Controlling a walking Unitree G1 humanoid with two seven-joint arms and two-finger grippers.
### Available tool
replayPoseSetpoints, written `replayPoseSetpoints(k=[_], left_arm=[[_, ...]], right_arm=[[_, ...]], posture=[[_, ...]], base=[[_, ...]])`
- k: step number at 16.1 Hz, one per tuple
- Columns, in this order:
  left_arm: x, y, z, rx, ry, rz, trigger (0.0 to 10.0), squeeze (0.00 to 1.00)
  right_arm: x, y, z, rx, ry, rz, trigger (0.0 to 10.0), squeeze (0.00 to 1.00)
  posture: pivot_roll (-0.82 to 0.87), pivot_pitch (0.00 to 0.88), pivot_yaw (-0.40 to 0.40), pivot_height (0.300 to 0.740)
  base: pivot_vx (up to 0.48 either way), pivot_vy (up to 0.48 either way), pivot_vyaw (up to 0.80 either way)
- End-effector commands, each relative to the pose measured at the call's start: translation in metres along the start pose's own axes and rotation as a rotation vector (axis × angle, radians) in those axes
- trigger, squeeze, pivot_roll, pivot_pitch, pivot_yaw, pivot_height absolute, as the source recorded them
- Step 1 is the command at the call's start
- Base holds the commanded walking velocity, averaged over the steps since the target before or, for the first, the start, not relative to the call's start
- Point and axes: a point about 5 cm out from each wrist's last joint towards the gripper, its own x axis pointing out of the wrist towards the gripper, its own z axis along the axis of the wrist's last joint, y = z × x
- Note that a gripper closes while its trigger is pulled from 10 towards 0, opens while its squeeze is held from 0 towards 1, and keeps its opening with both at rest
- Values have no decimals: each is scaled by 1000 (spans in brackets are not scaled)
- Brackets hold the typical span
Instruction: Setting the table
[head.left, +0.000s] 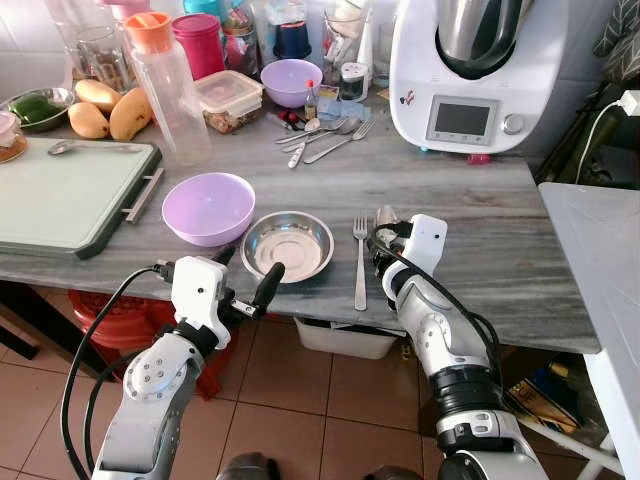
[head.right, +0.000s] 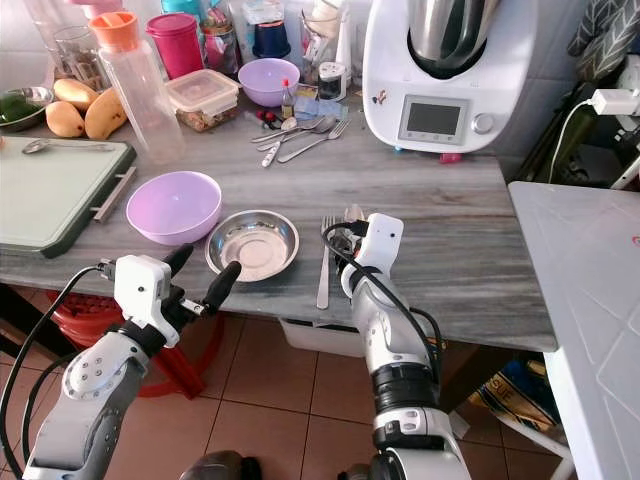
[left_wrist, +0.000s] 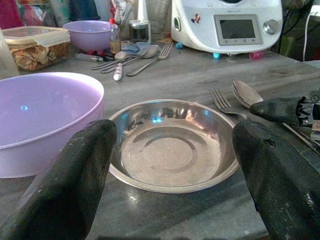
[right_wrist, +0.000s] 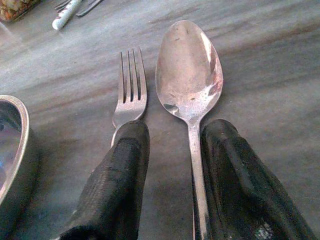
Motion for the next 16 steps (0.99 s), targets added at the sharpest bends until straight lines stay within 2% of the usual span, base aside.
replayPoseSetpoints(k=[1,7,10,13,16], left_arm=[[2,0,2,17,-1,0,10000,0],[4,-1,2,13,-9,1,10000,0],[4,0,3,14,-12,4,10000,0],[5,1,2,16,-12,7,10000,0],[7,2,1,17,-16,11,10000,0]], right_arm=[[-2,-7,-13,14,59,-30,10000,1000],[-9,-15,-1,-29,-22,-48,10000,1000],[-12,-14,7,-51,-73,-47,10000,1000],[-17,-10,19,-105,-167,-33,10000,1000],[-24,-15,24,-171,-231,-41,10000,1000]], posture=[[6,9,21,740],[2,6,20,740],[6,3,19,740],[6,0,23,740],[4,0,16,740]], base=[[0,0,0],[0,0,0],[0,0,0],[0,0,0],[0,0,0]])
